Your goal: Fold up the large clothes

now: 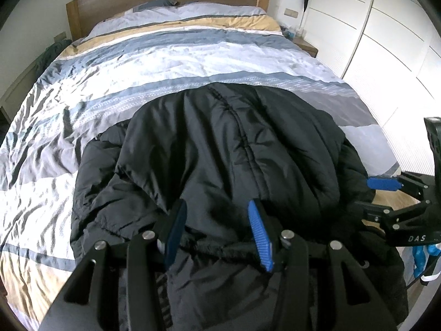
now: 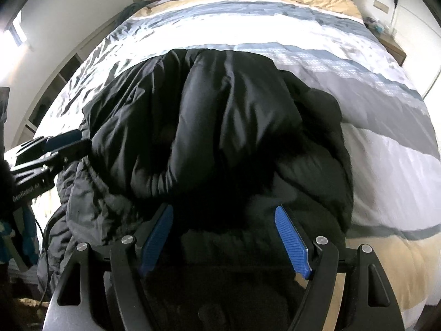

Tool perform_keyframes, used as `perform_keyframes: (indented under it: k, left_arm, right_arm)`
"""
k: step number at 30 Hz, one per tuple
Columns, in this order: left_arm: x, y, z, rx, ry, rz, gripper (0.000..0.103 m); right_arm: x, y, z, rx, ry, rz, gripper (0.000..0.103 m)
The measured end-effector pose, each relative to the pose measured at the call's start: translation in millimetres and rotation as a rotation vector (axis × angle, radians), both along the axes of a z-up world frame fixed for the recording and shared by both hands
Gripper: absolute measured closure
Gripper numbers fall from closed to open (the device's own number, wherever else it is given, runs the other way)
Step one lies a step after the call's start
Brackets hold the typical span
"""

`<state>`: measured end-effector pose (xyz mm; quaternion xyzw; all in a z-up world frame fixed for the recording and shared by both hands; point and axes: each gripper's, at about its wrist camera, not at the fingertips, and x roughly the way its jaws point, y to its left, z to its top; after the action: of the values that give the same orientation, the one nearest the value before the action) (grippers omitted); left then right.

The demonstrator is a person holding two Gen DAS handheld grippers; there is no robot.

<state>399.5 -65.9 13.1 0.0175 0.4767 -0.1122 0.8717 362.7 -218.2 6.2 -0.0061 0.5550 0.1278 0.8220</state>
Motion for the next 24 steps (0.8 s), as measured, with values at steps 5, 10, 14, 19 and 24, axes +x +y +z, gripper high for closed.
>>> perform_keyframes:
  k: [5, 10, 14, 19, 24]
  left_arm:
    - [-16, -1, 7, 0.007, 0.003, -0.009, 0.057]
    - [-33, 7, 15, 0.001, 0.024, 0.000, 0.046]
    - [-45, 22, 21, -0.004, 0.043, 0.025, 0.045]
    - [-63, 47, 24, -0.002, 0.064, 0.062, 0.042]
    - [-87, 75, 21, 0.001, 0.107, 0.092, 0.040]
  right_arm:
    - [-21, -12, 8, -0.002, -0.004, -0.015, 0.028]
    - [-38, -21, 20, 0.001, -0.017, -0.031, 0.028]
    - [-51, -28, 32, 0.005, -0.029, -0.044, 0.027]
    - [-69, -39, 40, 0.008, -0.025, -0.059, 0.023]
    - [-92, -54, 41, -0.003, -0.002, -0.079, 0.021]
